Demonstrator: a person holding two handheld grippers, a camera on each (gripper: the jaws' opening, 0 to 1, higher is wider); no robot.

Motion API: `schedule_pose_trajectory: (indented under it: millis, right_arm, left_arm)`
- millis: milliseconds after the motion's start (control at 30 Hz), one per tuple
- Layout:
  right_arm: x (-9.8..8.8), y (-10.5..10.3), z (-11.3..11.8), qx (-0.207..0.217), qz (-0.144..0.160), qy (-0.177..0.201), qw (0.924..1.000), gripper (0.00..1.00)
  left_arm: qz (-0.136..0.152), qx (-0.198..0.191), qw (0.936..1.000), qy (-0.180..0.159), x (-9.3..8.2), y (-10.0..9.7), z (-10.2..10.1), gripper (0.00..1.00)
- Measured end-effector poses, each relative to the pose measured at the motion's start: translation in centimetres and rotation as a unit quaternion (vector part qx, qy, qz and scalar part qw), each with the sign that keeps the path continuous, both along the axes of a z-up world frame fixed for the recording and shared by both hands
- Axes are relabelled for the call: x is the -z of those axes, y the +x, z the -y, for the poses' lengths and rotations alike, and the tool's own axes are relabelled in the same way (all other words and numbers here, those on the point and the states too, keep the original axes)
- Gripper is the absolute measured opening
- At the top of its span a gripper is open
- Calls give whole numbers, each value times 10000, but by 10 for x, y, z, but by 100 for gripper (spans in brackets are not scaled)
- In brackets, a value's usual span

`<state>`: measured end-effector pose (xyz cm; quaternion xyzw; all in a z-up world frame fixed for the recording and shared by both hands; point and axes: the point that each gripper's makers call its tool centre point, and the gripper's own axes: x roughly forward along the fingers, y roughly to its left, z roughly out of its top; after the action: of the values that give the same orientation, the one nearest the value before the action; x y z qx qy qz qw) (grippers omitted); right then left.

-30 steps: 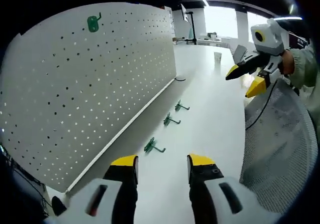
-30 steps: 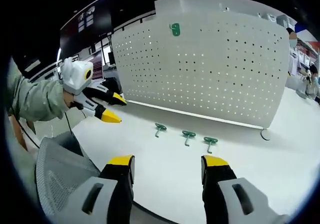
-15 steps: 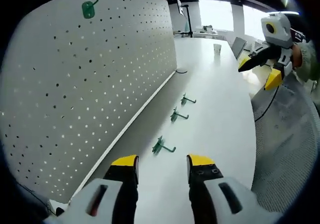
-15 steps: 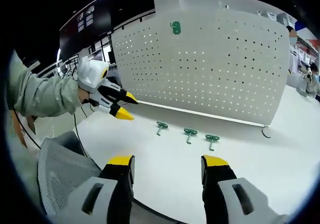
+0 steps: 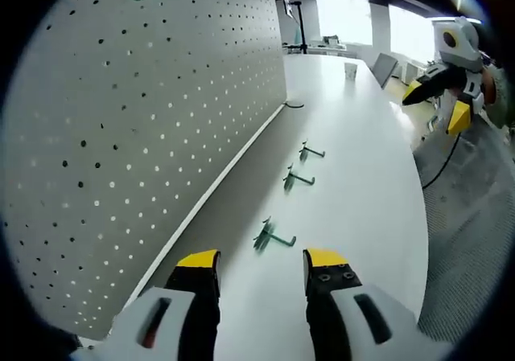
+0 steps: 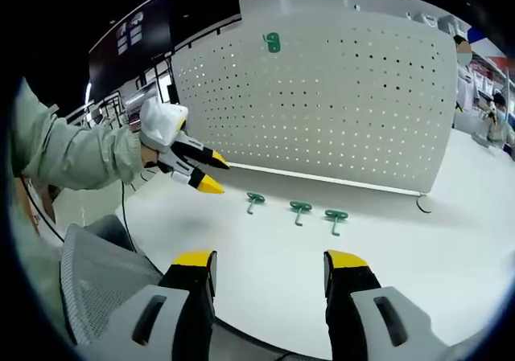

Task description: Insert the hook assembly into the mounting plate slot until the hook locks in place.

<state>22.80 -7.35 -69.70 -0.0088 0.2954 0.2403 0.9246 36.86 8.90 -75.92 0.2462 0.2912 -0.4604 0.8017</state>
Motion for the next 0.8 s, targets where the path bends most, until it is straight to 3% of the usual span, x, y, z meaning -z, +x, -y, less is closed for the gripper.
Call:
schedule_pose_trajectory:
  millis: [800]
  right_arm:
    - [3,-1,6,195,-47,34,9998,52]
  left_arm:
    - [-111,177,9995,241,22,17,11,39]
